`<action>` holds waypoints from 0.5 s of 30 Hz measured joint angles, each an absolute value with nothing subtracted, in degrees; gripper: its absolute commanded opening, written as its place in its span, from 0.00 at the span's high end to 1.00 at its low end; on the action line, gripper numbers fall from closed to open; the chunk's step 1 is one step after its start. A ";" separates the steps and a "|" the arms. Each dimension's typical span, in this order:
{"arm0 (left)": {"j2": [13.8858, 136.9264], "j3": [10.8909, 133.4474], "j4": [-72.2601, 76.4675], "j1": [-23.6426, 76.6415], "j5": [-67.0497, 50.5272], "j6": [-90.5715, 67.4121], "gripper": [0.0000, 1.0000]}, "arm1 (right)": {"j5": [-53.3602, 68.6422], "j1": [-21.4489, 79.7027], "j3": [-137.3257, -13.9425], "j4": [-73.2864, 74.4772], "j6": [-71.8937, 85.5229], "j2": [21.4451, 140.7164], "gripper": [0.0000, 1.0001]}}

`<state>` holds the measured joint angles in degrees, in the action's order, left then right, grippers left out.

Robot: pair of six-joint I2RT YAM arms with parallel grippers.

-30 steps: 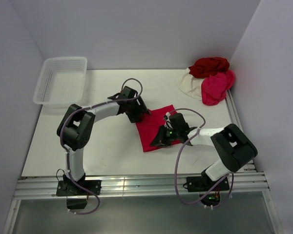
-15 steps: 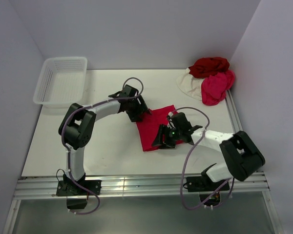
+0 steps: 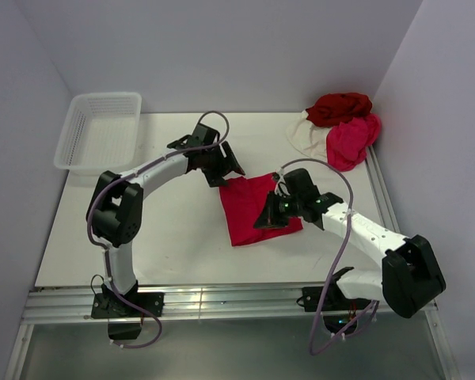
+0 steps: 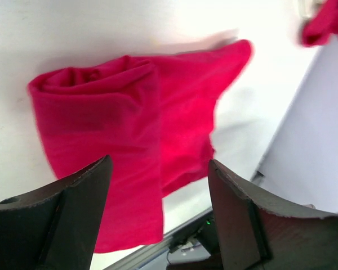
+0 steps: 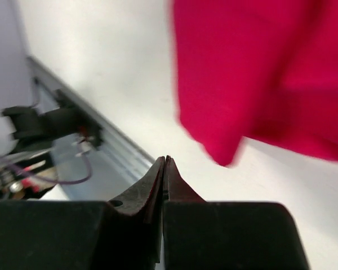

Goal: Roll the t-shirts
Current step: Roll the tshirt

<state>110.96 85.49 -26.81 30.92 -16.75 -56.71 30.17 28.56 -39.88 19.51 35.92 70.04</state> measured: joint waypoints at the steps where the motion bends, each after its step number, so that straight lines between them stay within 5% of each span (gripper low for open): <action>1: 110.83 85.34 -25.96 30.59 -17.91 -56.77 0.27 | 31.88 28.56 -41.12 18.87 36.23 70.57 1.00; 15: 113.23 76.14 -2.15 29.12 -33.43 -63.31 0.28 | 48.99 27.62 -41.30 -6.31 41.65 95.09 1.00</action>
